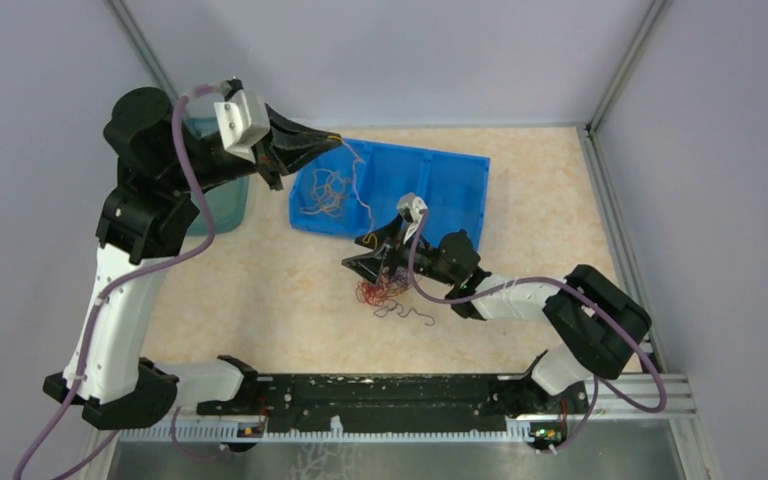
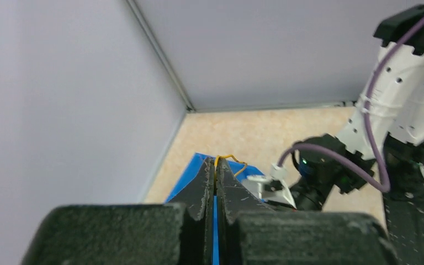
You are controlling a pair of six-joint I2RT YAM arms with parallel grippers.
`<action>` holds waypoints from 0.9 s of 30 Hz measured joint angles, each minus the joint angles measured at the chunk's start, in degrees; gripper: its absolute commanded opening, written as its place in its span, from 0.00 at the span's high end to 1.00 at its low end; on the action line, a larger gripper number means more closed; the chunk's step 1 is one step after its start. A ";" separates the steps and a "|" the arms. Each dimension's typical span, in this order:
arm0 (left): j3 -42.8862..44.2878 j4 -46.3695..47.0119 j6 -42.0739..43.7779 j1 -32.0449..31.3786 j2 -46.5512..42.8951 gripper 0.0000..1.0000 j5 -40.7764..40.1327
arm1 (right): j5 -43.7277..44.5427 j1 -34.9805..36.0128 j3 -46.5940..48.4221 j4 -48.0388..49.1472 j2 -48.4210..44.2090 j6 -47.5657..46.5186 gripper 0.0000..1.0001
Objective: Untangle the cables
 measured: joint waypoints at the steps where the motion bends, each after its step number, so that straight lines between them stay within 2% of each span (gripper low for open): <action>1: 0.09 1.64 -0.33 0.00 -0.17 1.00 -1.05 | 0.37 0.00 -0.87 0.31 0.15 0.13 0.29; 5: 1.49 7.80 -1.36 0.00 -0.24 1.00 -5.20 | 1.57 0.04 -3.02 0.90 1.51 1.05 0.30; 8: 4.76 11.39 -1.64 0.00 0.31 1.00 -7.54 | 2.05 0.04 -4.02 1.31 1.86 1.46 0.35; 14: 9.77 16.61 -1.75 0.00 0.68 1.00 -10.19 | 2.21 0.04 -4.28 1.79 1.92 2.03 0.54; 15: 9.79 17.00 -1.75 0.00 0.50 1.00 -10.43 | 2.21 0.04 -4.28 1.73 1.92 2.05 0.51; 17: 9.68 17.40 -1.62 0.00 0.37 1.00 -10.86 | 2.21 0.04 -4.28 1.44 1.84 1.99 0.39; 18: 9.66 17.73 -1.49 0.00 0.39 1.00 -11.26 | 2.25 0.04 -4.28 1.16 1.70 1.99 0.37; 27: 14.21 25.05 0.20 0.00 2.64 1.00 -16.52 | 1.33 0.20 -2.43 0.66 2.27 1.99 0.37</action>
